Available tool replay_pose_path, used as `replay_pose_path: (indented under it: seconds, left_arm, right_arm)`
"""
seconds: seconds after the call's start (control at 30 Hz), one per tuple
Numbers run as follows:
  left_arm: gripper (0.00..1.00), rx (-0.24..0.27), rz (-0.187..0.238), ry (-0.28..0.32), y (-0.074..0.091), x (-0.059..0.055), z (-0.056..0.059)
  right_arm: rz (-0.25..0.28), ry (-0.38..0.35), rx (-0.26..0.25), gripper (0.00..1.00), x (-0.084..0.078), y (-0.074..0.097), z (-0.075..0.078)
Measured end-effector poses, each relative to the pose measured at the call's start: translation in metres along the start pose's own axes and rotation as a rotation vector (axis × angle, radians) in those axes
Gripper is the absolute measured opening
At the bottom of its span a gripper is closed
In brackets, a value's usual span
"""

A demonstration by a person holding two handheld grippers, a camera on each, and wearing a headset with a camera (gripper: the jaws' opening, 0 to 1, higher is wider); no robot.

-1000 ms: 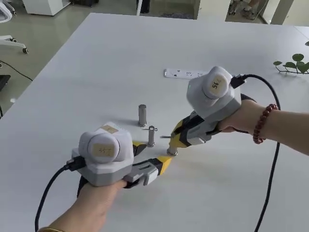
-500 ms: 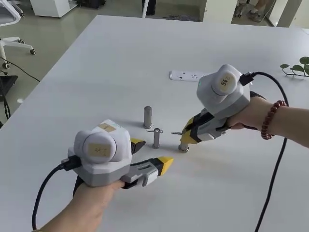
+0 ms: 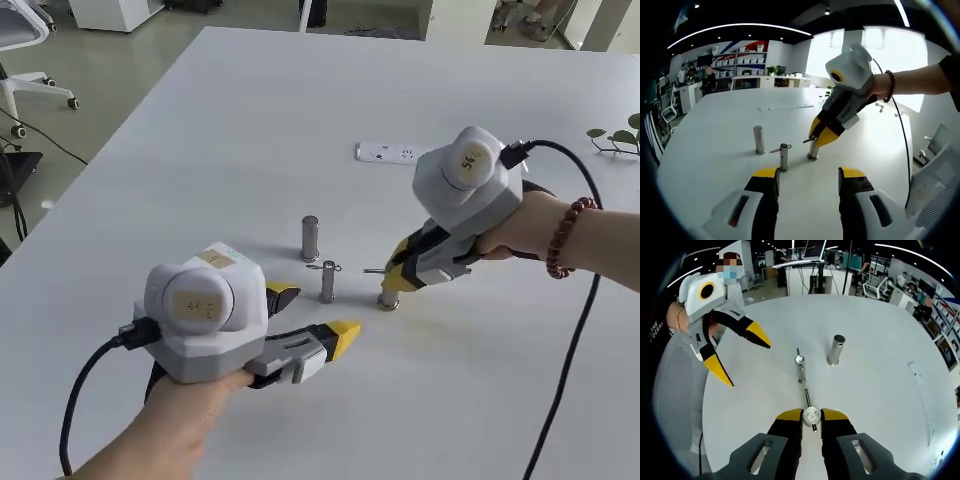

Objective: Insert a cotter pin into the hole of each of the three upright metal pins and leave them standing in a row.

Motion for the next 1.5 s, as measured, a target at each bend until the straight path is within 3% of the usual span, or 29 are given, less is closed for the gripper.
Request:
replay_pose_path:
  seconds: [0.43,0.53,0.73,1.13,1.5]
  left_arm:
    - [0.46,-0.005,-0.007,0.006,0.0,-0.002,0.005]
    - [0.46,-0.008,-0.01,0.009,0.0,-0.002,0.006]
    - [0.48,0.0,-0.007,0.002,0.002,-0.001,0.006]
    - [0.53,0.005,-0.007,-0.034,0.01,0.003,0.011]
    - [0.61,0.027,-0.002,-0.039,0.021,0.004,0.01]
  right_arm:
    - [0.01,-0.021,0.022,0.09,-0.004,-0.001,0.003]
    - [-0.015,-0.022,0.014,0.16,-0.01,-0.003,0.002]
    - [0.005,-0.071,0.01,0.22,-0.011,0.003,0.005]
    - [0.11,-0.323,-0.012,0.26,0.007,0.013,0.016]
    - [0.226,-0.391,-0.074,0.28,0.041,0.005,0.03]
Point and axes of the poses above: the centre of the closed fingertips' face, and the gripper's own axes: y roughly backward along the fingers, z roughly to its right, x roughly out of its top, the point moved 3 cm from there along y, roughly backward along the fingers, and after that the axes turned 13 degrees about -x, right-handed, at the moved point
